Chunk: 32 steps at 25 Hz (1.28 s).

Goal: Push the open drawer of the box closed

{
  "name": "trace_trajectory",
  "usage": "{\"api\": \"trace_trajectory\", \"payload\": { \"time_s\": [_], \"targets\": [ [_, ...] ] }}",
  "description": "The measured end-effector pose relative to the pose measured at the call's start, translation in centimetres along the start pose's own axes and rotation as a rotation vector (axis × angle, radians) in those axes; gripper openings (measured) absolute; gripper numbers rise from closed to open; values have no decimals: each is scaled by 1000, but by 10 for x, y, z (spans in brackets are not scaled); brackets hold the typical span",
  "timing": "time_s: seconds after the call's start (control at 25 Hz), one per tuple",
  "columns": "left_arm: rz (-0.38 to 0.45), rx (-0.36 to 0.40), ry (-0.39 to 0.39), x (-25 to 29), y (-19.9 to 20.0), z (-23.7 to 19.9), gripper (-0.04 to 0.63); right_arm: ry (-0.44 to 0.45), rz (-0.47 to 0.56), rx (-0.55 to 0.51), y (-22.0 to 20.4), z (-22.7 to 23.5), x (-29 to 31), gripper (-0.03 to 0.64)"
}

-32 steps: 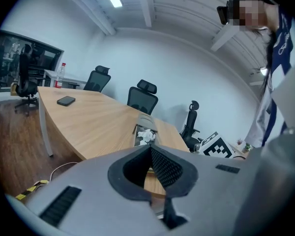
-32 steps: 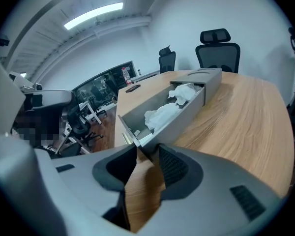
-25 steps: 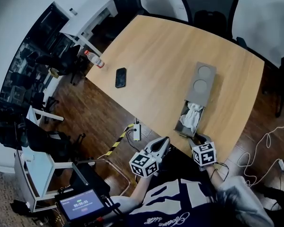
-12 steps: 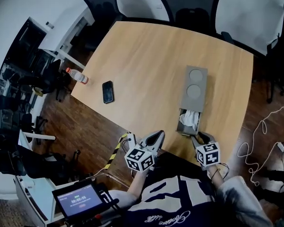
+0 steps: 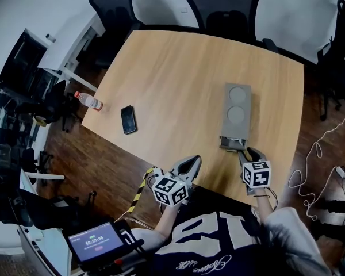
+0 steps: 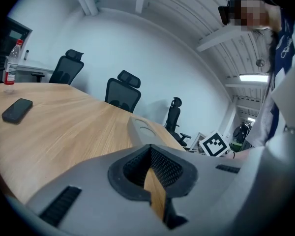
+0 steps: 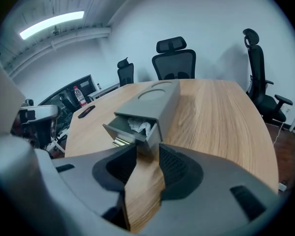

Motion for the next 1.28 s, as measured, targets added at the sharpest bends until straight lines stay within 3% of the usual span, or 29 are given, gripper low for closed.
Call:
{"api": "trace_trajectory", "payload": {
  "time_s": [0.32, 0.64, 1.28],
  "targets": [
    [14, 6, 22, -13, -1, 1, 2, -39, 15, 72, 18, 13, 16, 141],
    [31, 16, 56, -18, 1, 8, 2, -36, 40, 77, 34, 14, 25, 140],
    [69, 47, 93, 0, -34, 106, 2, 258, 159, 38, 11, -6, -98, 132]
  ]
}}
Point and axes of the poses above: the fingertips, and each gripper's own axes: x forward along the fingers, z to its right, y out of its top, the point moved 1 cm from there along -x, backward along the fingers, and after that the axes turned 13 degrees about -y, right-handed, at the moved point
